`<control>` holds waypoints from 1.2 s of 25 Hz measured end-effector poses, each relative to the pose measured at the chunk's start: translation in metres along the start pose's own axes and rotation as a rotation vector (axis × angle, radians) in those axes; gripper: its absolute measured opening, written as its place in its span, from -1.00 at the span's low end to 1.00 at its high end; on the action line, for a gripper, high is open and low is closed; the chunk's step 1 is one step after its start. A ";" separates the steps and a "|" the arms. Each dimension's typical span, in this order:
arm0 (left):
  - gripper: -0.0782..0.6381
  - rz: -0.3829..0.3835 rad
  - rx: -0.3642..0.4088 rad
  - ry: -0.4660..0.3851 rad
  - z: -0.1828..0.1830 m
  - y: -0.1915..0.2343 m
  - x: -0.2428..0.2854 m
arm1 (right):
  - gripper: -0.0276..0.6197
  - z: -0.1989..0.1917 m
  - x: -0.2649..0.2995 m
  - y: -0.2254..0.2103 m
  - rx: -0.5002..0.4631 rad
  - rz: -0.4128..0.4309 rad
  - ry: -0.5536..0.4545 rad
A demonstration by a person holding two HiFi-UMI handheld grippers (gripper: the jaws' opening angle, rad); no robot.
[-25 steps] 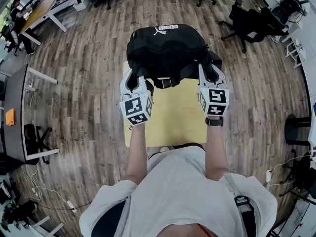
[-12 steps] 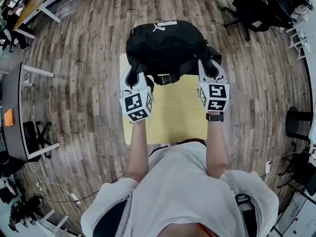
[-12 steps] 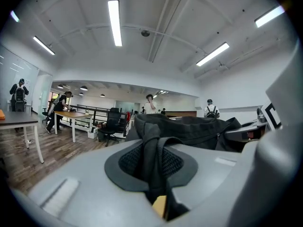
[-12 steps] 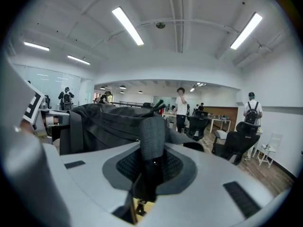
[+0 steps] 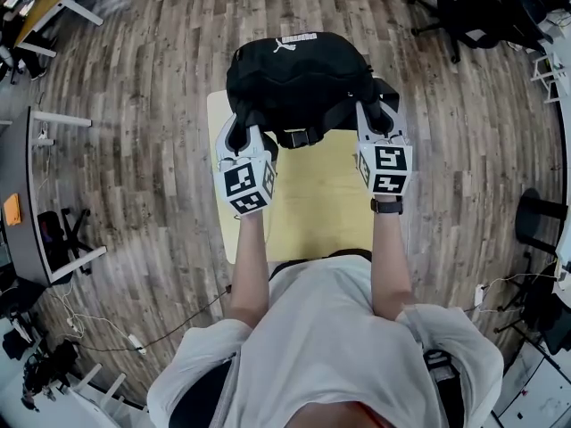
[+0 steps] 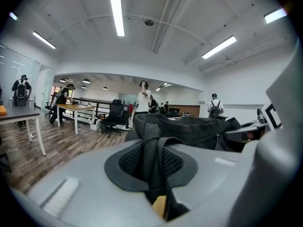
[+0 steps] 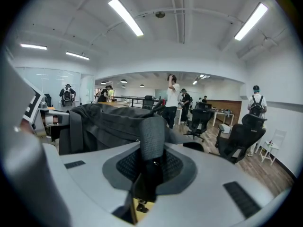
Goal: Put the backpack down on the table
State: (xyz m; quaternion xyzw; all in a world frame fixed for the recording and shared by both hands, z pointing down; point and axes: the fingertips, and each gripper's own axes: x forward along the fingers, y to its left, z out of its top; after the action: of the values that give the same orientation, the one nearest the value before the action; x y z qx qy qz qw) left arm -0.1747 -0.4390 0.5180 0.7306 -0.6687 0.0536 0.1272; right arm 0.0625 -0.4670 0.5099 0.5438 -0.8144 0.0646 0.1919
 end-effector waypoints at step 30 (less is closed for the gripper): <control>-0.64 0.022 -0.023 0.287 -0.146 0.017 0.042 | -0.73 -0.139 0.069 0.015 0.069 0.067 0.266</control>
State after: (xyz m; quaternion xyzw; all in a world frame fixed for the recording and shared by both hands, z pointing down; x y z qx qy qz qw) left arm -0.1740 -0.4433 0.6714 0.7066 -0.6521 0.1512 0.2293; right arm 0.0595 -0.4767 0.6652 0.5093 -0.7968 0.1705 0.2770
